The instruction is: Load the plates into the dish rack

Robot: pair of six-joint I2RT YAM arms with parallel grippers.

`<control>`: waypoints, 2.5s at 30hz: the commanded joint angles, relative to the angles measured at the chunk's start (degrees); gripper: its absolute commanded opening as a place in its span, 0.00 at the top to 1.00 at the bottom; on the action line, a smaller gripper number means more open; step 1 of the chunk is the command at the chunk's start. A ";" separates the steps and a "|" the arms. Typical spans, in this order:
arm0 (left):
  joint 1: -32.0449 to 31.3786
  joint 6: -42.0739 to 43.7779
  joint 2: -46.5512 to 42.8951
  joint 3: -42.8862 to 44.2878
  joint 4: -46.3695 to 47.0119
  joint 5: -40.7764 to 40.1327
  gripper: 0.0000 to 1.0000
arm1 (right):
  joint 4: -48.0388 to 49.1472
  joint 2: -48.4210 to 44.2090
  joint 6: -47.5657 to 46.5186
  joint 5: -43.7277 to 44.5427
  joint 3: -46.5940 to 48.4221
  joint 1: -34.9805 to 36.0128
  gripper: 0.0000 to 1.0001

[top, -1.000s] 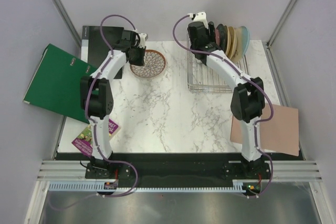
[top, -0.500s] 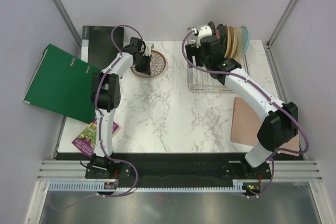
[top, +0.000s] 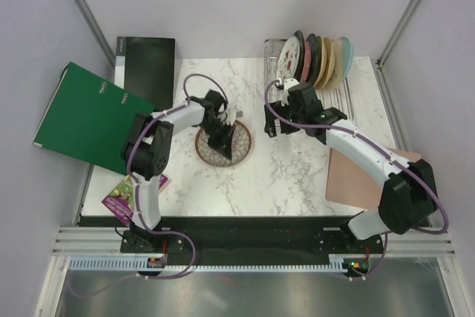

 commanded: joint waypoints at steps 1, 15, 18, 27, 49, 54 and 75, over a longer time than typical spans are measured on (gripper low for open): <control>-9.28 -1.80 -6.22 -13.67 -5.85 3.80 0.98 | 0.93 -6.47 3.23 -5.51 -5.26 -0.16 0.07; -14.14 -6.62 -33.10 -12.97 3.48 -13.60 0.38 | 5.67 -20.01 7.26 -31.52 -26.62 -2.71 0.11; -8.80 -13.82 -40.84 -19.56 5.06 -14.58 0.32 | 12.34 -19.92 14.03 -33.72 -33.12 -2.71 0.12; 0.63 -26.76 -49.74 -40.22 12.27 -9.21 0.32 | 31.41 -9.91 20.28 -33.64 -39.11 -2.71 0.13; 2.75 -35.46 -42.35 -55.96 34.69 6.43 0.97 | 42.07 11.27 27.75 -34.17 -36.40 3.62 0.16; 2.75 -36.43 -43.85 -56.93 35.04 5.21 0.98 | 40.23 13.65 27.41 -34.61 -34.63 3.79 0.30; 6.87 -18.52 -57.11 -38.40 23.88 -7.96 0.41 | 2.36 -3.04 -0.10 -37.32 -9.02 -0.94 1.00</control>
